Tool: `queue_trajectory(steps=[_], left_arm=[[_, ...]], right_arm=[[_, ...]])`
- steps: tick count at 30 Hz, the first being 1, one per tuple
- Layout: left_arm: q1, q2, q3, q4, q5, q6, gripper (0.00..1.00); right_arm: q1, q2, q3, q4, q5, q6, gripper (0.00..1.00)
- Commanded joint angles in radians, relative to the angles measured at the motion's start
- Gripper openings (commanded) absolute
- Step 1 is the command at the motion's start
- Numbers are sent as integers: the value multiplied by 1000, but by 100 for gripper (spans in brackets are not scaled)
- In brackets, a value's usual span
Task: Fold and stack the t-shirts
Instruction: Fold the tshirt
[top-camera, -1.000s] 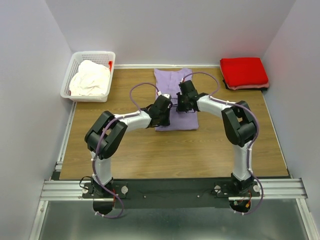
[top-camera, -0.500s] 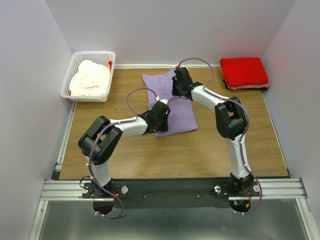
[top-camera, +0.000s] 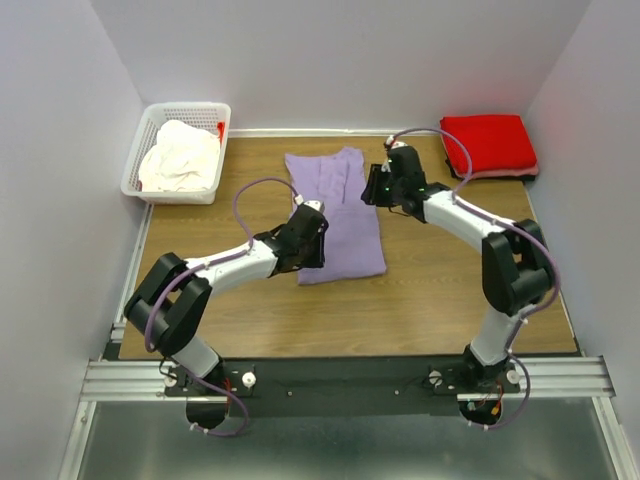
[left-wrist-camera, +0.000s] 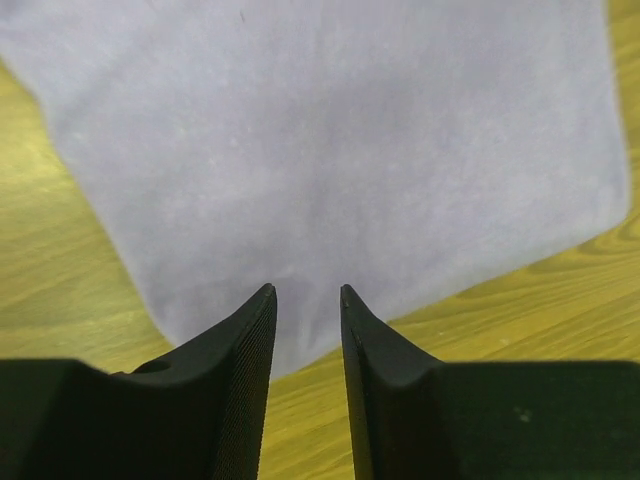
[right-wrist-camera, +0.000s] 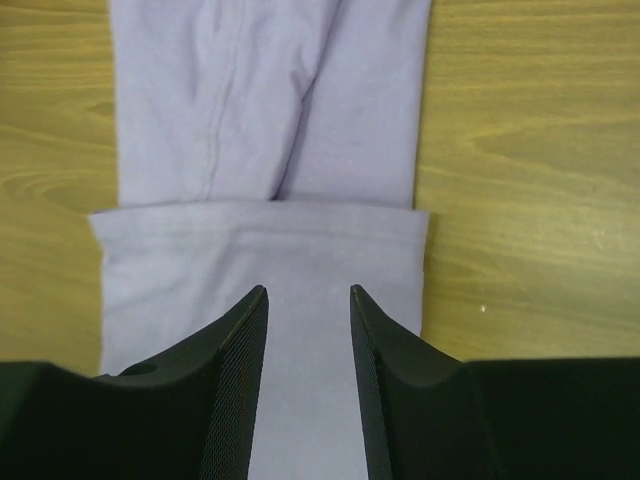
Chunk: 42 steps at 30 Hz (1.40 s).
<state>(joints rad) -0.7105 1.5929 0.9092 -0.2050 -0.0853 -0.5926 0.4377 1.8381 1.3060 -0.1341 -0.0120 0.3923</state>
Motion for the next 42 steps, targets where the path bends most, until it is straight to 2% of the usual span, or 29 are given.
queue_trajectory(steps=[1, 6, 9, 13, 17, 20, 23, 27, 29, 32, 33, 34, 35, 36, 37, 38, 42], left_arm=[[60, -50, 16, 10, -13, -12, 40], [89, -83, -7, 19, 81, -13, 40], [89, -88, -70, 35, 194, -15, 39], [89, -93, -144, 67, 219, -30, 32], [103, -82, -214, 90, 223, -53, 32], [126, -82, -249, 99, 213, -71, 32], [151, -105, -282, 105, 205, -84, 31], [167, -145, -300, 95, 200, -96, 31], [166, -177, -288, 76, 184, -96, 32], [166, -240, -250, -5, 112, -87, 48], [167, -260, -237, -25, 95, -85, 52], [166, -299, -224, -48, 49, -82, 55], [167, -318, -195, -91, -11, -72, 65], [167, -361, -181, -111, -36, -70, 68], [166, -382, -167, -129, -94, -66, 78], [167, -428, -144, -160, -123, -61, 82], [167, -554, -104, -210, -241, -49, 94]], right_arm=[[-36, -128, -112, 97, -208, 65, 47], [-48, -226, -324, 210, -447, 120, 50], [-51, -278, -473, 327, -547, 174, 50], [-60, -284, -615, 477, -672, 209, 55], [-102, -195, -723, 583, -706, 233, 55], [-187, -100, -809, 747, -753, 304, 55], [-227, -39, -850, 777, -769, 313, 55], [-244, -82, -869, 766, -779, 313, 56], [-244, -166, -864, 728, -773, 315, 59], [-243, -284, -815, 527, -685, 243, 65], [-237, -368, -795, 396, -646, 183, 67], [-237, -402, -754, 339, -578, 157, 73], [-235, -440, -740, 285, -550, 136, 76], [-235, -503, -726, 207, -525, 110, 86], [-235, -538, -699, 171, -469, 102, 96], [-235, -592, -688, 100, -439, 97, 100], [-234, -684, -637, -33, -312, 88, 100]])
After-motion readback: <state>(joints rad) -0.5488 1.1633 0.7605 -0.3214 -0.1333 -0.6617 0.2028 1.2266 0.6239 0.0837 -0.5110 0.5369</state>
